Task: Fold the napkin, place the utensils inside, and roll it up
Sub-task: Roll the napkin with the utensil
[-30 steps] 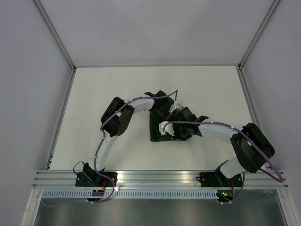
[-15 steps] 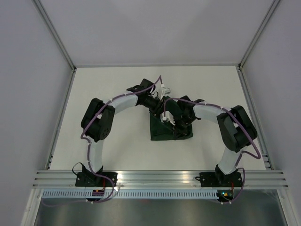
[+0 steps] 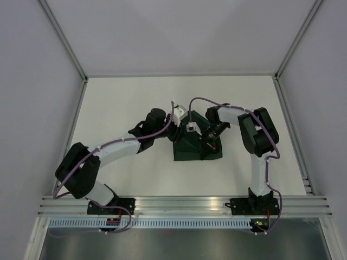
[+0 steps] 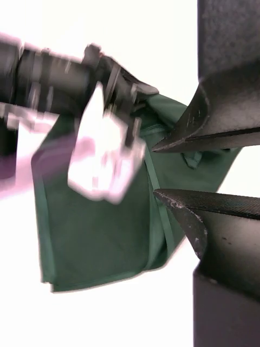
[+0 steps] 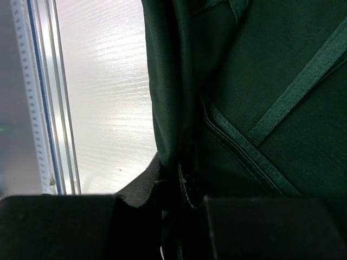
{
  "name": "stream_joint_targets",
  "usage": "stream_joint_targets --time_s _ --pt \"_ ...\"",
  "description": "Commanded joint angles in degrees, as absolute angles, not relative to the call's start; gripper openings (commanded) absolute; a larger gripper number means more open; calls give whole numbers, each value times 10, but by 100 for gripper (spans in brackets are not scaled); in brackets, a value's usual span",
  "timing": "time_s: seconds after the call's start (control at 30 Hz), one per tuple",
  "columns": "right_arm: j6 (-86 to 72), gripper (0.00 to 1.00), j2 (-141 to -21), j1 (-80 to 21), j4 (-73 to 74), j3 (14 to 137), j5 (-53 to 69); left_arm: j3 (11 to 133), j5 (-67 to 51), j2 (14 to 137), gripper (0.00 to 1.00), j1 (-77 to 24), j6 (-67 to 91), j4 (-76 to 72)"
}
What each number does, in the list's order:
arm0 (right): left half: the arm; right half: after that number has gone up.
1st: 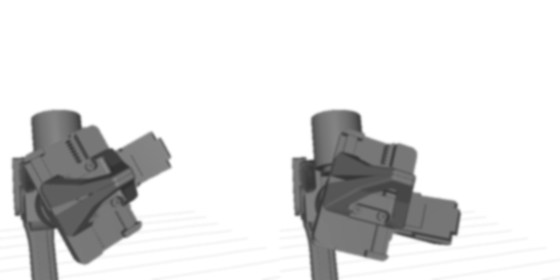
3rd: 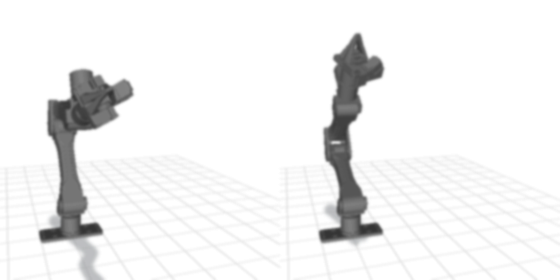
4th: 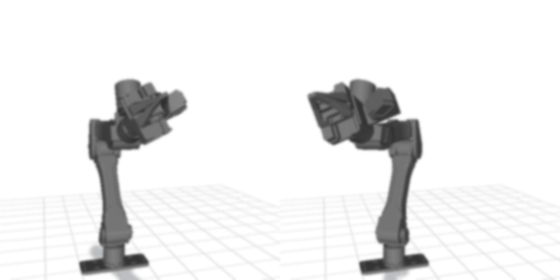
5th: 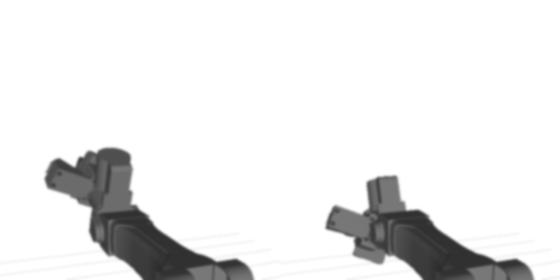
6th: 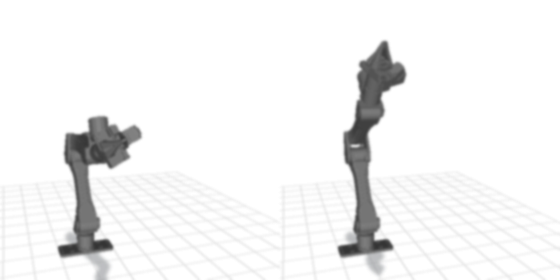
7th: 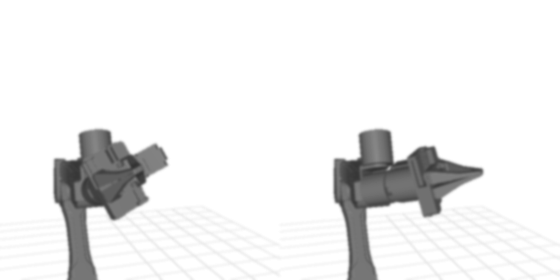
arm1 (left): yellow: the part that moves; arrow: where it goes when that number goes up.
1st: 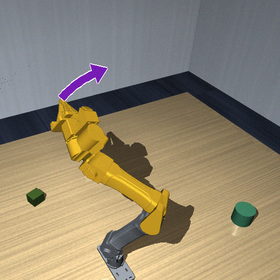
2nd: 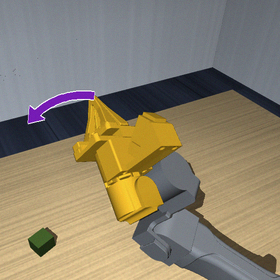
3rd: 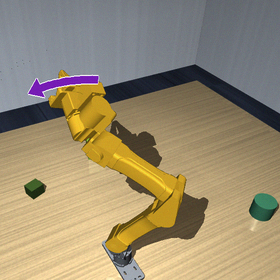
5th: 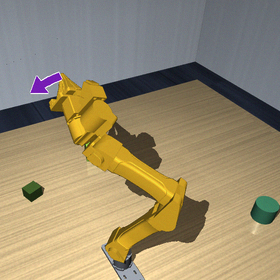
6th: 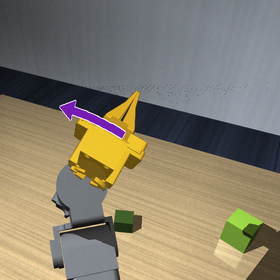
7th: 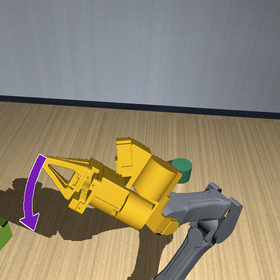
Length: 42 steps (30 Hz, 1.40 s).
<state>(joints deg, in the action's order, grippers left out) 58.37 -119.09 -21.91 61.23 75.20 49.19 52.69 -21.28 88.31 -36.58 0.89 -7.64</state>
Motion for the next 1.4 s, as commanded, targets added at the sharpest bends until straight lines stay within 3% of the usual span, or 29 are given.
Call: stream_joint_targets --time_s 0.0,0.4,0.87,1.2,1.37 --pt "626 17 -1237 -214 633 780 475 469 -90 845 39 -444 -98 -184" --pt "641 17 -1313 -192 710 857 489 406 76 888 49 -625 -321 -283" --pt "640 17 -1339 -183 728 884 483 416 109 1025 59 -664 -383 -359" --pt "646 17 -1363 -179 751 911 485 419 91 1064 57 -668 -403 -332" --pt "650 18 -1374 -177 763 920 486 428 67 1078 46 -668 -394 -290"
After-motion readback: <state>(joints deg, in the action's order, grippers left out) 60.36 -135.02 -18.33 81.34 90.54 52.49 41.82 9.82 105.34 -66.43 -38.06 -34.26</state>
